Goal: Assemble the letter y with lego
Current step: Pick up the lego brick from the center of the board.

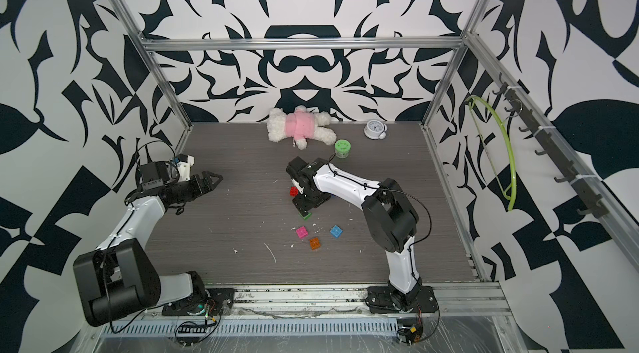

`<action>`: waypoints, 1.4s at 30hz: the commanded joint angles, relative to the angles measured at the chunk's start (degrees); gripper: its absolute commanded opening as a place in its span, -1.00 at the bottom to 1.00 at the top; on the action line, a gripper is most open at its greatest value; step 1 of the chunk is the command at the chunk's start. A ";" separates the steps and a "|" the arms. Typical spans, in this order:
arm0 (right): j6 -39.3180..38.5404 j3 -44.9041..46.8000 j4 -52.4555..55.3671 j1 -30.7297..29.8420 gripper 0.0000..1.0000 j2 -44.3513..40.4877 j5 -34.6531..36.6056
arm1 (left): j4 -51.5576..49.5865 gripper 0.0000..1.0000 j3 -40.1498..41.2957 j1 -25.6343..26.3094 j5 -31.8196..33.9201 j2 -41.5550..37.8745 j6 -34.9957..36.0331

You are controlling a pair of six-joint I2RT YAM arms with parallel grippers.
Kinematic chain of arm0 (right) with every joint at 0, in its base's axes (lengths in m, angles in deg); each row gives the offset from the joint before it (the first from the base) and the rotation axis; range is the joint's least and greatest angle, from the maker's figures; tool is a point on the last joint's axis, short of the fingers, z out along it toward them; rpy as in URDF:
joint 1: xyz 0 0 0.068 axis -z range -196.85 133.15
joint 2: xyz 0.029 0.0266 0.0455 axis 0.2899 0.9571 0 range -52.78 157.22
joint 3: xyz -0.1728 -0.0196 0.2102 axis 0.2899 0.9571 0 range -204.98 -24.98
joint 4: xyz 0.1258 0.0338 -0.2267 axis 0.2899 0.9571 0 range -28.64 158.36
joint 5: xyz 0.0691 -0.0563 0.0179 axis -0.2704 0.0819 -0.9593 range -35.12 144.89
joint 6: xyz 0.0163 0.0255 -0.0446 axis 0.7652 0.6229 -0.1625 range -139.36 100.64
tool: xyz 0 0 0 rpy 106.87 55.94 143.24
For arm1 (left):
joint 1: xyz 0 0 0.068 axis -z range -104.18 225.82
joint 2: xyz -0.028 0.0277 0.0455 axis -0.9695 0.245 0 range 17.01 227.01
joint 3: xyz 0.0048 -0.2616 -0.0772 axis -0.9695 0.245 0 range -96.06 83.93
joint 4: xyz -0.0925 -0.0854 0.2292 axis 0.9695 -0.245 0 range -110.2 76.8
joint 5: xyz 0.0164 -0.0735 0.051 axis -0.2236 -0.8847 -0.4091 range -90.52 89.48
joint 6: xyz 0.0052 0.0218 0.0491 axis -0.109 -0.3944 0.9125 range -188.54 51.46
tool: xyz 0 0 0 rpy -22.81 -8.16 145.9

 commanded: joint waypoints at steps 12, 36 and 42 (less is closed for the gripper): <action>3.21 -3.11 -1.52 -2.11 0.16 3.40 0.67 | 0.14 0.80 1.01 -0.26 -0.78 -1.13 0.10; 0.90 -3.15 -2.62 -2.10 -0.32 5.10 1.51 | 0.02 0.80 1.13 -0.26 -0.53 -1.25 -0.02; -7.77 -3.80 -4.51 -2.03 -0.42 1.44 1.99 | 3.61 0.63 2.73 -0.17 -5.78 -0.46 -3.46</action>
